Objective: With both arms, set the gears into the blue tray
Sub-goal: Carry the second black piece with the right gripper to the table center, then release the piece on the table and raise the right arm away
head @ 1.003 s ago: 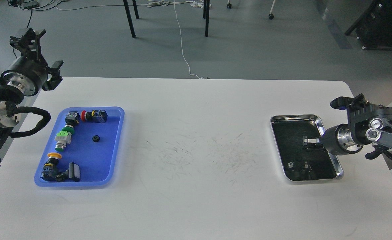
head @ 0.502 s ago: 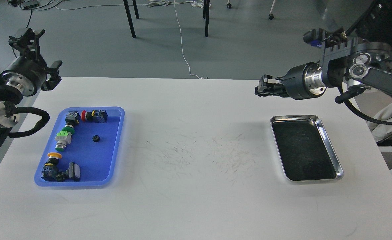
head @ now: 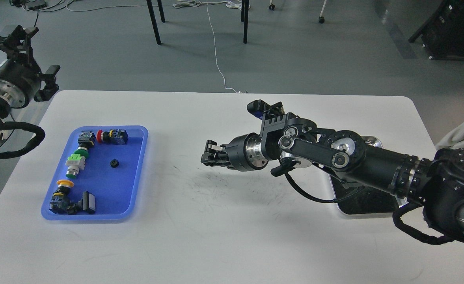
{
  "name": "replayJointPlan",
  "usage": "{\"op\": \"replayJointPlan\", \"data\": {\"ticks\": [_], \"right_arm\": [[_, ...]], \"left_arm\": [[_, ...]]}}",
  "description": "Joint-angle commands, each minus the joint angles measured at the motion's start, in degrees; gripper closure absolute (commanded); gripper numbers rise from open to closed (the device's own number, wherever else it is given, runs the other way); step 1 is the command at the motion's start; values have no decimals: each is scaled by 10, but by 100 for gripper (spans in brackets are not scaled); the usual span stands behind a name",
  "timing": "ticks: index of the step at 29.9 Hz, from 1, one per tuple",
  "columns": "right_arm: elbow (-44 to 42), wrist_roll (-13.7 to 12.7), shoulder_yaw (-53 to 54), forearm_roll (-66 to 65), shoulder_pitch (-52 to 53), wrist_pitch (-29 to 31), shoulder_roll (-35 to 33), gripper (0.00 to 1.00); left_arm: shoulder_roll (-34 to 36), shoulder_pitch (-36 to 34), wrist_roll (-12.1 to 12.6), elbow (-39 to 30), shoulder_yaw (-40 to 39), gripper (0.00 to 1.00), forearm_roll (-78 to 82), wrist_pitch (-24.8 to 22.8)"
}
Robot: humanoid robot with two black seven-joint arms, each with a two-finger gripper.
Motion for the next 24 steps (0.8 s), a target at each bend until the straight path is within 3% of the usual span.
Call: {"op": "replayJointPlan", "data": {"ticks": [1,9,13,19,20,22,23,24], "right_arm": [[-19,1,0,-1,-24,-16,2,98],[-26,31,4,1,-51,-24,2,96],[-16,44,5,2,-56,-33,2,87],[-4,49,6,2,-73,-47,2,61],[-4,49,8,2,-78,-48,2,51],[-3,49,27,3,-92,-52,2,15],[-3,48,41,3,-100,-53,2,7],[-3,48,51,3,-104,-52,2,7]], "left_arm": [[0,4,0,0,1,2,0,0],[0,5,1,0,1,2,2,1],[-1,6,0,-1,1,2,10,1],[-1,6,0,-1,2,2,27,0],[-2,6,0,-1,2,2,29,0],[-5,7,0,-1,2,2,30,1],[-7,7,0,-1,2,2,30,1],[-7,7,0,-1,2,2,30,1]]}}
